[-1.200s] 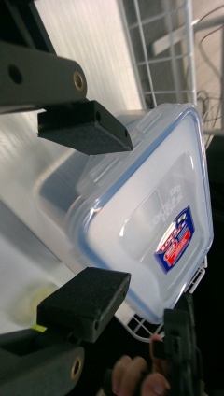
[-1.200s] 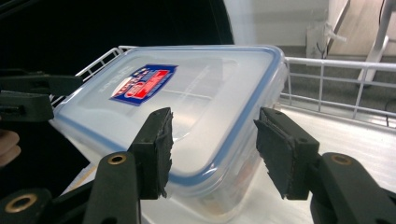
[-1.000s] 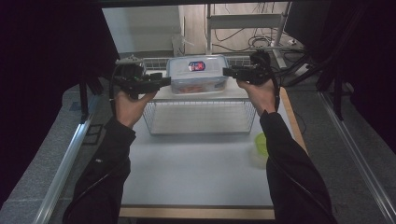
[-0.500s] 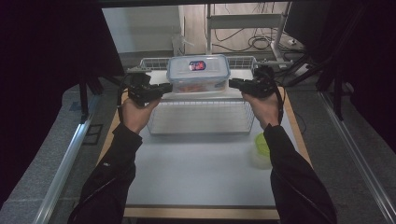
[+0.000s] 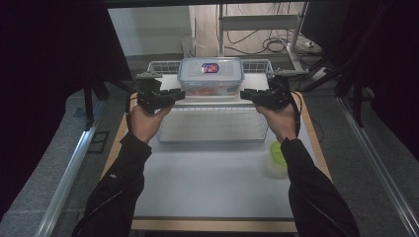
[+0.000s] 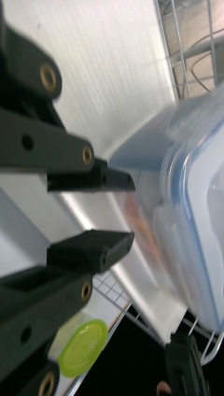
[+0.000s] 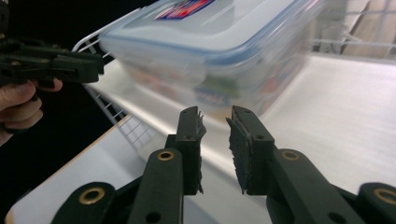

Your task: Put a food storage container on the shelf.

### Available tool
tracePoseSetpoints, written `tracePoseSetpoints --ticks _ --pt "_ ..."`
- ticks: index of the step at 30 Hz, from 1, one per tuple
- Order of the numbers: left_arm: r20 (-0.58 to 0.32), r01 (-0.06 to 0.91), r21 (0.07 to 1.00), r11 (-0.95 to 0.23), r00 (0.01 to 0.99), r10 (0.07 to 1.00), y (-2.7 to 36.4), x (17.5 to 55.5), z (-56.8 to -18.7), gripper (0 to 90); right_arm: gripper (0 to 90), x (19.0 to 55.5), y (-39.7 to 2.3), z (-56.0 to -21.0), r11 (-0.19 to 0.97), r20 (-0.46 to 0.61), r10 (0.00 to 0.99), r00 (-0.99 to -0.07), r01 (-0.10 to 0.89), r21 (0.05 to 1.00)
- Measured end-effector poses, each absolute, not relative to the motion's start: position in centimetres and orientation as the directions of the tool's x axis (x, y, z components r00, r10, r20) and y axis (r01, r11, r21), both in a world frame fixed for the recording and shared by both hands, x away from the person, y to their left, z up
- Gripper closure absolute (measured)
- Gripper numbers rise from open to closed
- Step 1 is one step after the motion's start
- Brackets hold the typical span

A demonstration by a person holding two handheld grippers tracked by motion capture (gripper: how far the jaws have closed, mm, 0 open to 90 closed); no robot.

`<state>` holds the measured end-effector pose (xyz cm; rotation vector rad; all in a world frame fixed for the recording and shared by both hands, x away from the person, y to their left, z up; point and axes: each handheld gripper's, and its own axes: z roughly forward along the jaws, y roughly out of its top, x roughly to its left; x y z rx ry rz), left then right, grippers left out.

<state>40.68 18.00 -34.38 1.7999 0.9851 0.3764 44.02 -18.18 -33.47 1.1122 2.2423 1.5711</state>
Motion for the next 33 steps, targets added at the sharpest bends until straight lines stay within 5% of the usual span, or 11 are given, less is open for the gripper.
tracePoseSetpoints --ticks 13,33 --pt "-0.035 0.395 0.869 -0.299 0.651 0.758 17.9 36.6 -35.8 28.4 49.9 40.9 -18.4 -35.3 0.265 0.178 0.653 -0.737 0.442 0.857" --pt "-0.028 0.39 0.863 -0.322 0.672 0.74 18.8 30.0 -41.4 6.9 16.8 35.7 -18.7 -40.3 0.342 0.077 0.649 -0.757 0.381 0.859"
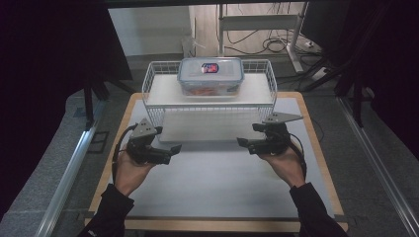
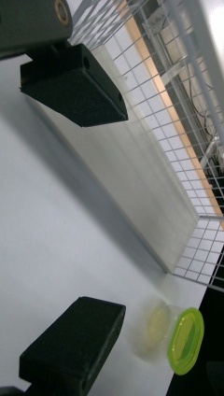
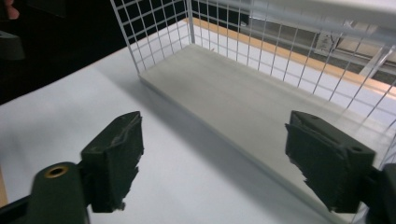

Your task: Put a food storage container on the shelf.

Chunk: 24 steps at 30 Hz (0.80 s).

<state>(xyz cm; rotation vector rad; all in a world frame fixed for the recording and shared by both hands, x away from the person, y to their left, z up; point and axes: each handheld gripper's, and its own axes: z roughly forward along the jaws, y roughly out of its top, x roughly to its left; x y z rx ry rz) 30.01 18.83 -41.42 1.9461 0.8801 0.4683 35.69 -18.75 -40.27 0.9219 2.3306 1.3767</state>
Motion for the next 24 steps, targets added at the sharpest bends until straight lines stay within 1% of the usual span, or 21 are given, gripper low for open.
tracePoseSetpoints --ticks 2,9,17,21,24 --pt "-0.016 0.39 0.857 -0.337 0.673 0.739 18.8 29.5 -41.9 6.1 14.5 35.2 -18.8 -40.9 0.343 0.078 0.649 -0.757 0.383 0.858" --pt "-0.035 0.382 0.866 -0.323 0.69 0.723 18.2 27.8 -43.8 4.7 10.2 33.5 -19.4 -42.7 0.359 0.052 0.662 -0.748 0.378 0.853" --pt "-0.012 0.367 0.868 -0.335 0.69 0.724 17.6 25.4 -47.0 3.9 8.8 31.1 -19.8 -44.7 0.384 0.027 0.66 -0.751 0.368 0.847" --pt "0.05 0.346 0.856 -0.385 0.685 0.727 17.5 24.0 -48.5 3.6 8.6 29.9 -19.9 -46.0 0.397 0.015 0.662 -0.749 0.367 0.841" --pt "0.062 0.351 0.845 -0.404 0.685 0.726 17.6 23.4 -49.8 3.6 8.6 29.2 -20.2 -46.9 0.406 0.013 0.661 -0.75 0.372 0.835"
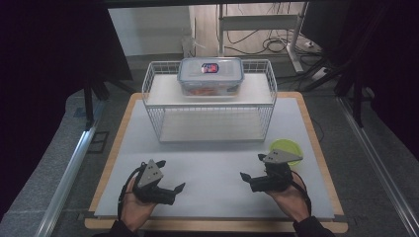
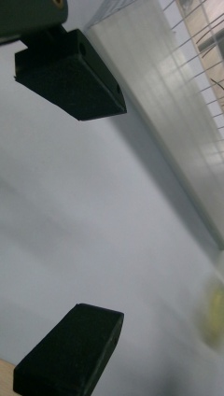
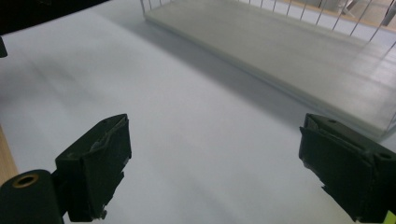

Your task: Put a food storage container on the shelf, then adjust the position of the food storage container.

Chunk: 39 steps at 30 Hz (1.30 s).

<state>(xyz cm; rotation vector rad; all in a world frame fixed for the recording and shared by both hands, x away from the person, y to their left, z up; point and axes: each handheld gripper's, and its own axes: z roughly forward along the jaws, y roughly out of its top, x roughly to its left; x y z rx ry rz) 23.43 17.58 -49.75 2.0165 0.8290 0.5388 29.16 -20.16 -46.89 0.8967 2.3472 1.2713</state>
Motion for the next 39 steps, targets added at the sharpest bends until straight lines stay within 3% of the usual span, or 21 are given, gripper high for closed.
tracePoseSetpoints --ticks 7,10,17,27,32,39 --pt "0.089 0.362 0.824 -0.435 0.676 0.732 17.3 23.2 -51.0 2.6 7.7 28.9 -20.8 -48.3 0.424 0.024 0.677 -0.736 0.415 0.805" --pt "0.107 0.341 0.833 -0.436 0.674 0.731 17.2 23.0 -51.0 3.8 3.4 29.2 -20.9 -48.6 0.425 0.042 0.67 -0.741 0.429 0.797" --pt "0.072 0.359 0.831 -0.425 0.688 0.722 17.0 23.1 -51.5 4.5 3.5 29.4 -20.9 -48.7 0.424 0.054 0.684 -0.727 0.457 0.782" --pt "0.047 0.374 0.836 -0.402 0.68 0.732 17.3 23.3 -51.7 4.2 41.5 29.8 -22.7 -47.3 0.373 0.074 0.731 -0.679 0.489 0.789" --pt "0.029 0.388 0.834 -0.392 0.679 0.734 17.4 23.4 -51.7 5.4 67.0 30.2 -23.5 -46.7 0.388 0.058 0.725 -0.686 0.477 0.789" --pt "0.021 0.401 0.828 -0.391 0.675 0.738 17.3 23.6 -51.7 6.1 84.9 31.7 -25.6 -46.0 0.348 0.043 0.781 -0.623 0.491 0.799"
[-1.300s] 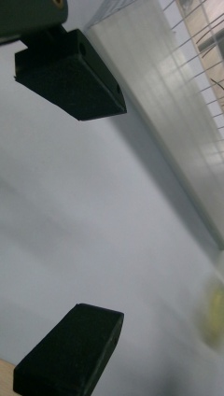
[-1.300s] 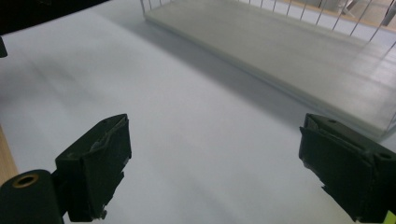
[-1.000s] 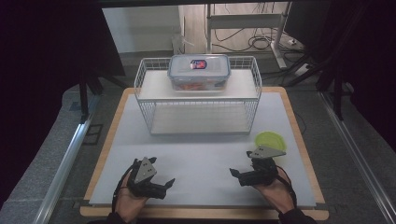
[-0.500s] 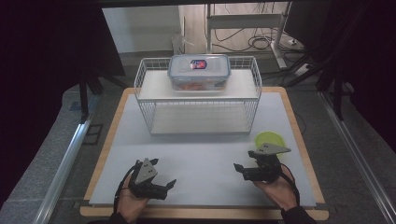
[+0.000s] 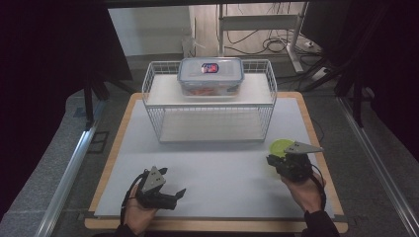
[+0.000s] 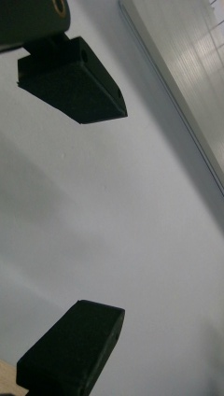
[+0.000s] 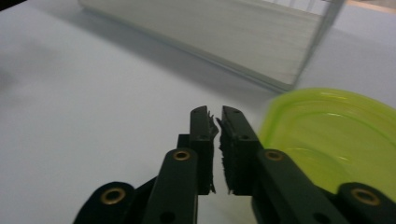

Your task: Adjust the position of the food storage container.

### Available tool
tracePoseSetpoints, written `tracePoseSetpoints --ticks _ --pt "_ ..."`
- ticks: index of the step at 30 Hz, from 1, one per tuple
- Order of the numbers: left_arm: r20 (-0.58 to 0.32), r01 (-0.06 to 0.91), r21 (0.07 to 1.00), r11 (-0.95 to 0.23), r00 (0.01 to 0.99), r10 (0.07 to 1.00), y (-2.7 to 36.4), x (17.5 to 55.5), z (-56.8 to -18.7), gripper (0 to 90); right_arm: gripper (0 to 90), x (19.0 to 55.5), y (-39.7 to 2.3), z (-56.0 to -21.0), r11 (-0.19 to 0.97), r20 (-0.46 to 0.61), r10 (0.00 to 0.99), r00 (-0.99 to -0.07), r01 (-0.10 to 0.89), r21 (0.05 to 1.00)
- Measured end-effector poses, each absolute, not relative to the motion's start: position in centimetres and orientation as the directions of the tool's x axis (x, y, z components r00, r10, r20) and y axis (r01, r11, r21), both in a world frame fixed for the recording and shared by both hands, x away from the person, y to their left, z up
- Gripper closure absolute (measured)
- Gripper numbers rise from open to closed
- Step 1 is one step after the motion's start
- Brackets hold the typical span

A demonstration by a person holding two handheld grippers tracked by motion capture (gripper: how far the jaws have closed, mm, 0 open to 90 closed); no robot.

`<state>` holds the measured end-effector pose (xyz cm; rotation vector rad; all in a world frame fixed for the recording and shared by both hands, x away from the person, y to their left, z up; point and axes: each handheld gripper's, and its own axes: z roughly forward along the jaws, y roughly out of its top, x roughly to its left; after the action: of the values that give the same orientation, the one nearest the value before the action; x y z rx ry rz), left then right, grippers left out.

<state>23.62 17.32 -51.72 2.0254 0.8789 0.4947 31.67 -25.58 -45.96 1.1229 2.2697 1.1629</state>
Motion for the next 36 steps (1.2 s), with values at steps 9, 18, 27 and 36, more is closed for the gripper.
tracePoseSetpoints --ticks 9,18,27,36 --pt "0.015 0.412 0.825 -0.386 0.668 0.744 17.4 23.8 -51.8 7.0 89.5 34.4 -29.5 -45.0 0.254 0.042 0.87 -0.491 0.52 0.816" --pt "0.022 0.416 0.818 -0.397 0.668 0.744 17.2 24.0 -52.0 7.0 89.4 36.0 -33.4 -45.5 0.218 -0.007 0.93 -0.366 0.539 0.814" --pt "0.019 0.427 0.812 -0.398 0.663 0.748 17.3 24.1 -52.1 7.0 89.4 37.5 -33.9 -47.5 0.251 -0.035 0.938 -0.346 0.603 0.757" --pt "0.024 0.428 0.806 -0.408 0.666 0.746 17.2 24.1 -52.2 7.0 89.4 37.6 -33.7 -48.0 0.251 -0.024 0.936 -0.351 0.617 0.746"
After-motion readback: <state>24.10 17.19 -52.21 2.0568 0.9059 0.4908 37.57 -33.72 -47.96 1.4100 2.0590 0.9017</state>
